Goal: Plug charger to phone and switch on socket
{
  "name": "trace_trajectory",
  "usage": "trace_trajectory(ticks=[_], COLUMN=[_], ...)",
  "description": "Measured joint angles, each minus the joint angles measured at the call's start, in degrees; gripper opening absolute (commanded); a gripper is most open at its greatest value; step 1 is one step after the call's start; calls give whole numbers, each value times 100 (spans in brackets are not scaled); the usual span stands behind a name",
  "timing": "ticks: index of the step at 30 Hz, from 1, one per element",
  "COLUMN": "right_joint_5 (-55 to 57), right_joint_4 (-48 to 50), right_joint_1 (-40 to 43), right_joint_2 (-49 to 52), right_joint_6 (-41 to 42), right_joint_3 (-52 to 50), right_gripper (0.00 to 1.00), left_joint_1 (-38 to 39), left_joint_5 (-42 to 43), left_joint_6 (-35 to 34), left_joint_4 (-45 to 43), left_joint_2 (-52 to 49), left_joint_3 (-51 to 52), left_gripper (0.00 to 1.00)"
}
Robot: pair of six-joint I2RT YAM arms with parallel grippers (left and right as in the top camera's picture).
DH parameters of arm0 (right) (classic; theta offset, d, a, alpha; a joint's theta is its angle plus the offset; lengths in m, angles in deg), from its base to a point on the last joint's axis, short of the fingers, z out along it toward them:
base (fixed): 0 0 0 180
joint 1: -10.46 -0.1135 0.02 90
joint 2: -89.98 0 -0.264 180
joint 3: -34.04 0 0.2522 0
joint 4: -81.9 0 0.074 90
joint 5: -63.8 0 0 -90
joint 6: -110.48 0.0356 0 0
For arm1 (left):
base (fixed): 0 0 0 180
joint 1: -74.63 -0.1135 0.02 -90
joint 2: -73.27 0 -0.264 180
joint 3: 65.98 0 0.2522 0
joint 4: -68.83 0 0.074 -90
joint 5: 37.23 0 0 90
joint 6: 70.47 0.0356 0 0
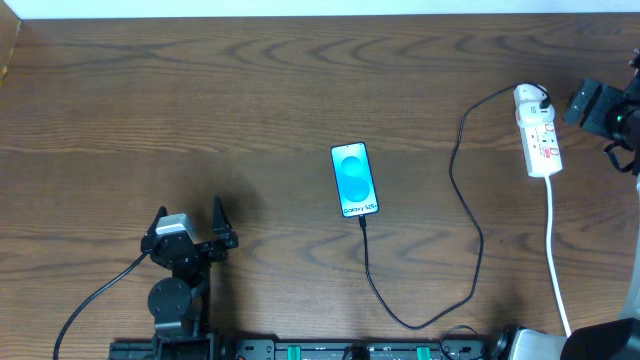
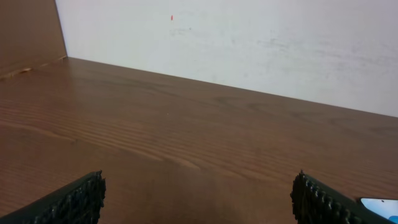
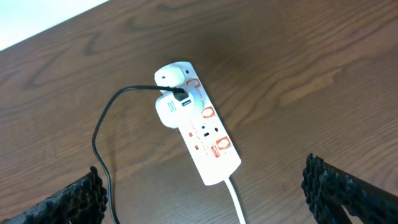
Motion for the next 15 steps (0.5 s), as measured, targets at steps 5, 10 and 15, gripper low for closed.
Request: trace_trajectory(ticks=[5, 10, 15], right_joint_5=[7, 24, 2], right_joint_4=[909, 2855, 4865], right_joint_1=[-66, -413, -732], right_joint_2=[-151, -850, -1574], right_joint_6=[79, 103, 129], right_joint_3=[-229, -1412, -2997], right_gripper=[99, 99, 99], left_joint_1=[0, 0, 0], left_joint_5=[2, 0, 0], left_joint_6=[0, -2, 0], left_joint_4=[9, 20, 33], left_joint_2=[0, 0, 0], left_joint_3=[-4, -20, -26], left_gripper=[95, 95, 95])
